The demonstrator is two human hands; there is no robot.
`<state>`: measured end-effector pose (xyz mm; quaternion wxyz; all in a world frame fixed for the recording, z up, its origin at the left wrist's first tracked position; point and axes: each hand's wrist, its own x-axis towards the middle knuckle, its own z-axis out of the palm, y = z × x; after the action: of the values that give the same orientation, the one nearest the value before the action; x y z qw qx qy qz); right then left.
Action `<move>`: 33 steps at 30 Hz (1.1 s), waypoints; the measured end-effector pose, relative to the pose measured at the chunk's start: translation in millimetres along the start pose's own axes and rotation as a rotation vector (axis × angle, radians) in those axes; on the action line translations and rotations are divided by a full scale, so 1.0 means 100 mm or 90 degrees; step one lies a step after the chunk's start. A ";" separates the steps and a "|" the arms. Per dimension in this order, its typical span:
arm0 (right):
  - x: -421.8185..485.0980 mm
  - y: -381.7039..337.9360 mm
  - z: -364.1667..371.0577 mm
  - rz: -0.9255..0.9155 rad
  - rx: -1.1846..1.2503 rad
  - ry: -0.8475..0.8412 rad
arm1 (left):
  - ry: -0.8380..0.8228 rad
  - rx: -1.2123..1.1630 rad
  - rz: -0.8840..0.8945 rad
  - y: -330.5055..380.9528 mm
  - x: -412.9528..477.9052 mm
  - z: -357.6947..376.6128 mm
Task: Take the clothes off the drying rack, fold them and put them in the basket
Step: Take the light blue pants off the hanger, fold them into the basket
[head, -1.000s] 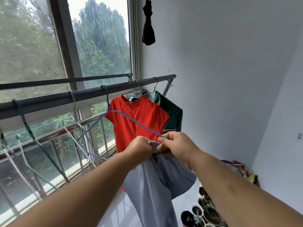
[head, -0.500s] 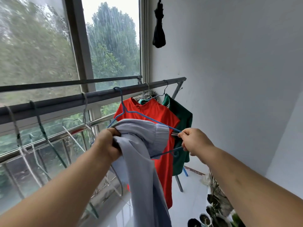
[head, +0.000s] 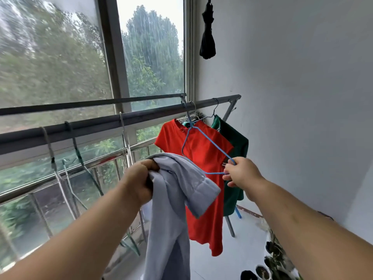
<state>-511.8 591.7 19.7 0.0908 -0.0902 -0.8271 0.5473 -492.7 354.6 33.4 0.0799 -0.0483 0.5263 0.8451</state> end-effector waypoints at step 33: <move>-1.29 1.15 -1.26 0.056 0.235 -0.050 | -0.071 0.029 -0.090 -1.38 -0.32 1.37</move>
<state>-349.9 715.7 -44.1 0.0495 -0.0870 -0.7106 0.6964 -435.5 534.7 -22.6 0.1698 -0.0361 0.5353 0.8266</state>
